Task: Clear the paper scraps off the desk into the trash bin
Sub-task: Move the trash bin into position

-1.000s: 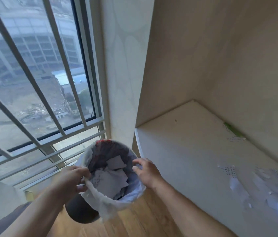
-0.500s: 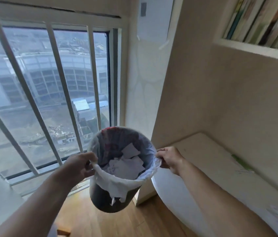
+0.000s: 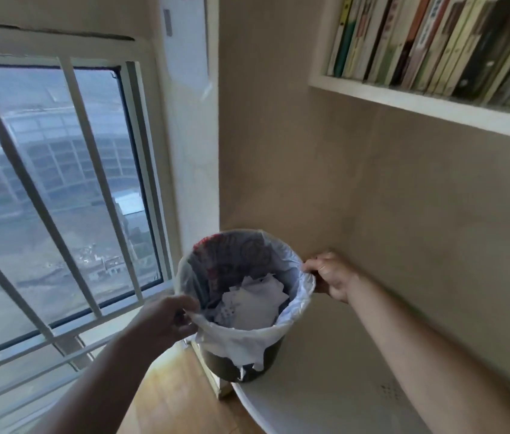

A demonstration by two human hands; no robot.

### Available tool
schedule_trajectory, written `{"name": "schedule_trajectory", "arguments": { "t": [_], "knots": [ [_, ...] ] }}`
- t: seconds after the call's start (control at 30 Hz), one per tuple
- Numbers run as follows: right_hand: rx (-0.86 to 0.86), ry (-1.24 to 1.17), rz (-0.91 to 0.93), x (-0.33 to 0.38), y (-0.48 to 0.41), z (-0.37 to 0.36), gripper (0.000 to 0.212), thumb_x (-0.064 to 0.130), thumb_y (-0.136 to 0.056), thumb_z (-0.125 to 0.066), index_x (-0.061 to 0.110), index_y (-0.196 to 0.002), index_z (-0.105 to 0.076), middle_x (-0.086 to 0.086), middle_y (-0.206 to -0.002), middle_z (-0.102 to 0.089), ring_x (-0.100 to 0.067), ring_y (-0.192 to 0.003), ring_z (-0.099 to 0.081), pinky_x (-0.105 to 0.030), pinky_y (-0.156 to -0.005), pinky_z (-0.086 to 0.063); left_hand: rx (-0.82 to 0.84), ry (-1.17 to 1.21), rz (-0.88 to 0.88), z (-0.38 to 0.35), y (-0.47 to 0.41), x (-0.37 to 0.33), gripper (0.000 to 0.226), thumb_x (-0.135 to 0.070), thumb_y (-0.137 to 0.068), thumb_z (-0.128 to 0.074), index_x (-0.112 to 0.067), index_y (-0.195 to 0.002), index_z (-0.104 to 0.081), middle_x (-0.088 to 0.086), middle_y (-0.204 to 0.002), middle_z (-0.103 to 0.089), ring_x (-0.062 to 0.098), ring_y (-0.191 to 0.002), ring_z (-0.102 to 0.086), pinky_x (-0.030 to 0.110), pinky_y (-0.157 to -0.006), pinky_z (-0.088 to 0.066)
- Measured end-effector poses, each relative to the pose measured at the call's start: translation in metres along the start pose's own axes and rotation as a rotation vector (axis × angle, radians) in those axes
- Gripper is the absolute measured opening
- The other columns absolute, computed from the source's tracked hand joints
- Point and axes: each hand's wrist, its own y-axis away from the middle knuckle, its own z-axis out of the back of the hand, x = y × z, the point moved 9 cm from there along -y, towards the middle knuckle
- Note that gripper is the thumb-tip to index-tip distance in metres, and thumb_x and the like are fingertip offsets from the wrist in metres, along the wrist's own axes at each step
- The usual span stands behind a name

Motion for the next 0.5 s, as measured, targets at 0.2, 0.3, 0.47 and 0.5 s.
{"name": "schedule_trajectory", "arguments": {
  "t": [0.2,0.3,0.47,0.5],
  "knots": [
    [0.121,-0.019,-0.017,-0.006,-0.053,0.028,0.025,-0.005,-0.079,-0.058,0.011,-0.059,-0.060,-0.005,-0.052,-0.058,-0.016,-0.043,-0.056,-0.024,-0.043,-0.048,-0.074,0.058,-0.032,-0.038,-0.016,0.013,0.024,0.013,-0.062,-0.064,0.000,-0.078,-0.052,0.010,-0.065,-0.043,0.018,-0.048,-0.049,0.021,-0.038,-0.045],
    [0.190,-0.029,-0.003,-0.006,-0.069,0.033,0.022,-0.004,-0.078,-0.058,0.011,-0.061,-0.062,-0.007,-0.058,-0.057,-0.017,-0.048,-0.056,-0.026,-0.048,-0.048,-0.071,0.047,-0.060,-0.054,-0.012,0.017,0.044,0.004,-0.051,-0.072,0.000,-0.090,-0.053,0.011,-0.072,-0.044,0.019,-0.055,-0.048,0.022,-0.042,-0.044],
    [0.361,-0.065,0.055,-0.006,-0.080,0.034,0.008,0.013,-0.083,-0.065,0.007,-0.082,-0.070,-0.012,-0.073,-0.067,-0.021,-0.063,-0.065,-0.034,-0.062,-0.054,-0.048,0.067,-0.070,-0.044,0.001,0.025,0.037,-0.024,-0.077,-0.073,0.001,-0.102,-0.067,0.020,-0.093,-0.066,0.031,-0.083,-0.066,0.039,-0.068,-0.062],
    [0.371,-0.083,0.055,-0.008,-0.083,0.038,0.014,0.020,-0.085,-0.065,0.007,-0.087,-0.071,-0.011,-0.077,-0.070,-0.020,-0.067,-0.066,-0.034,-0.065,-0.055,-0.067,0.113,-0.044,-0.034,0.006,0.029,0.033,-0.033,-0.080,-0.071,-0.005,-0.096,-0.066,0.015,-0.085,-0.065,0.029,-0.077,-0.065,0.039,-0.066,-0.061]
  ]
}}
